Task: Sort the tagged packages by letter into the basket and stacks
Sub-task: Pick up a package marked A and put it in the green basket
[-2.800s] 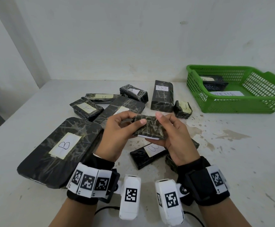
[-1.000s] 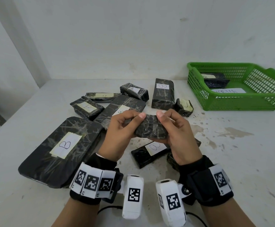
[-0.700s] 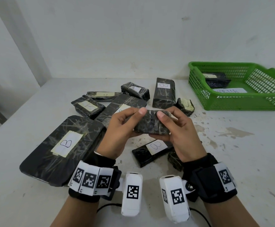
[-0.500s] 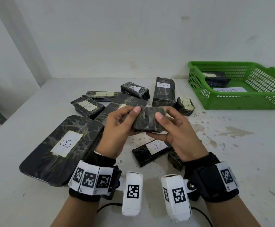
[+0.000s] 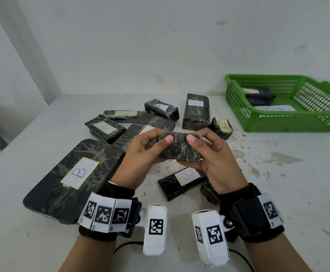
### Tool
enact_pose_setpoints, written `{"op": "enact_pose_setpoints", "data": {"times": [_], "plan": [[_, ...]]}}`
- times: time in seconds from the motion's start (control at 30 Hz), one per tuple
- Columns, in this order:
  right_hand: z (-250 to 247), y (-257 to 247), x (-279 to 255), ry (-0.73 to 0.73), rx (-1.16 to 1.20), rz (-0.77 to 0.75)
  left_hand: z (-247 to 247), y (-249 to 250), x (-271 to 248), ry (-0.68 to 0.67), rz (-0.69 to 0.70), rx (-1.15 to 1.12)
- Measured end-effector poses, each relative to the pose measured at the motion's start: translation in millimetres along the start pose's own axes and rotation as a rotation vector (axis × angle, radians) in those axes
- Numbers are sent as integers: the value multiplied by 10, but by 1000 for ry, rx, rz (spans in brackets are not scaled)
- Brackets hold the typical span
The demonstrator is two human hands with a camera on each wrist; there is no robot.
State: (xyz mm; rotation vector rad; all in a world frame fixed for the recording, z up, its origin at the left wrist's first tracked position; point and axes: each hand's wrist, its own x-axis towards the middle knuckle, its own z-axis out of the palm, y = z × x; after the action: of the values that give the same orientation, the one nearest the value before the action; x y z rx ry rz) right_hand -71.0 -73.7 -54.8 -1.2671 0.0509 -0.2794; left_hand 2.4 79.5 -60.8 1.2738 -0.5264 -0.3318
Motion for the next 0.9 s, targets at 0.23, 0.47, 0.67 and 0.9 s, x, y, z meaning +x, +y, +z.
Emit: {"op": "enact_pose_setpoints", "data": {"times": [0.23, 0.47, 0.67, 0.9], "plan": [[31, 42, -5, 27, -21, -13, 26, -33, 2, 10, 42, -16], [19, 32, 4, 111, -13, -74, 67, -74, 4, 42, 37, -48], [9, 21, 13, 56, -15, 17, 55, -68, 4, 47, 91, -36], [-38, -8, 23, 64, -39, 53, 46, -54, 4, 28, 67, -117]]}}
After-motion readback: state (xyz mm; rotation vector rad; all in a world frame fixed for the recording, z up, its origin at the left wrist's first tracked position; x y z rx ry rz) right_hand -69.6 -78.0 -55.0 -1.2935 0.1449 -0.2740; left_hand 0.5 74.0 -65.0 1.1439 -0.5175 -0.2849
